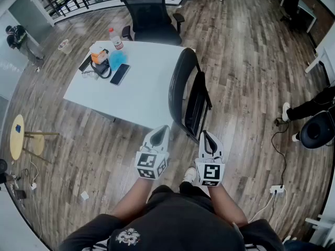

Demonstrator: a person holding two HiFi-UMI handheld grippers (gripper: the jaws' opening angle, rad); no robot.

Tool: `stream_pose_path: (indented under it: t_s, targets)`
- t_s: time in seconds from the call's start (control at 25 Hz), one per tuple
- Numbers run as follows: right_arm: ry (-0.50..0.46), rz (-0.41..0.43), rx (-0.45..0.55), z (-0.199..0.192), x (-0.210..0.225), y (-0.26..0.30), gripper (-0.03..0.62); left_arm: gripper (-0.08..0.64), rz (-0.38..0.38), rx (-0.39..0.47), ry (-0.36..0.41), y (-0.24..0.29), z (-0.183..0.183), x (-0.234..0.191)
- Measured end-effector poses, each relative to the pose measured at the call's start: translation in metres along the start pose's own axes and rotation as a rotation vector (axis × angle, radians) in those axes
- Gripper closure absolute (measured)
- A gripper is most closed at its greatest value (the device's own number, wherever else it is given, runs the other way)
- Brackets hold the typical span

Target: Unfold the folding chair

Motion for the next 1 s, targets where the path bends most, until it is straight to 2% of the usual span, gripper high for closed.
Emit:
stream_pose_path:
  t_s: [0.28, 0.44, 0.76, 0.8, 0.88, 1.0]
  targets:
    - [0.018, 0.043, -0.012, -0.003, 0.003, 0.048, 0.578, 0.554, 0.052, 0.003, -0.016, 0.044, 0.018, -0.024]
    - [0.038, 0.045, -0.04, -0.008, 0.002, 0.083, 0.578, 0.554, 0.037, -0.014, -0.017, 0.075, 0.029, -0.038]
    - [0.031, -0.006, -0.163, -0.021, 0.021, 0.165, 0.577, 0.545, 0.07, -0.13, 0.018, 0.142, 0.051, -0.072]
    - [0.04, -0.014, -0.191, -0.027, 0.024, 0.174, 0.565, 0.504, 0.064, -0.15, 0.019, 0.15, 0.052, -0.074]
    - [0.073, -0.019, -0.253, -0.04, 0.031, 0.193, 0.467, 0.377, 0.045, -0.204, 0.017, 0.168, 0.053, -0.078]
    - [0.105, -0.027, -0.338, -0.062, 0.039, 0.216, 0.412, 0.329, 0.032, -0.289, 0.019, 0.191, 0.049, -0.084]
Point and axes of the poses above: the fingertips, and each gripper's own axes: y forward along the fingers, x to its right, z out of its top, the point moved 5 cm from there along -y, backward along the fingers, and after that the axes turned 3 degrees about -y, right-handed, at the moved point
